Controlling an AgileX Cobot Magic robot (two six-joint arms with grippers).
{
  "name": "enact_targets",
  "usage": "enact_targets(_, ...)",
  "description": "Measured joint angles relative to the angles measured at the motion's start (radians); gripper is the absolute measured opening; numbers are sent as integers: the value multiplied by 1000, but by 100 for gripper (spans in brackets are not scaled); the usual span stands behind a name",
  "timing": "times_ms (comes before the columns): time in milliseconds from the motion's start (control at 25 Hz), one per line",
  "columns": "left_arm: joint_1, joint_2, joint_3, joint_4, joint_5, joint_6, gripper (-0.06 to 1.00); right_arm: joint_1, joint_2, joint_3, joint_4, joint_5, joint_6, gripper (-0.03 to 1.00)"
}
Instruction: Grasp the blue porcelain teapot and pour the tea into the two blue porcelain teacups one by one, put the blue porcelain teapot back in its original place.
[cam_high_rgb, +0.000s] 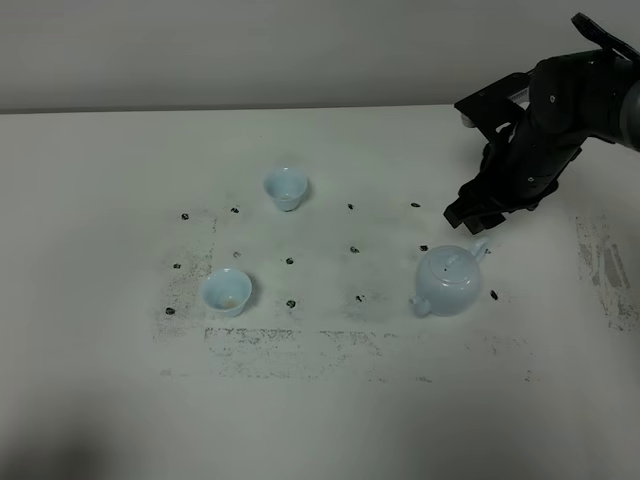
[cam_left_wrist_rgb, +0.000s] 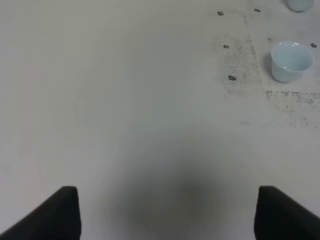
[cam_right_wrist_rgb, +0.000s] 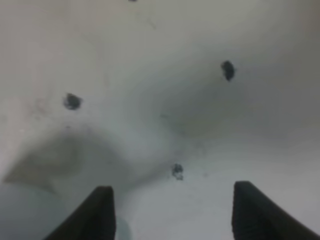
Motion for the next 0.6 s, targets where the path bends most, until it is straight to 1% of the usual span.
enact_targets(320,0,0,0,0,0,0,68,0,9,-4,-6,55,3,49)
enact_targets(600,0,0,0,0,0,0,68,0,9,-4,-11,128,27,49)
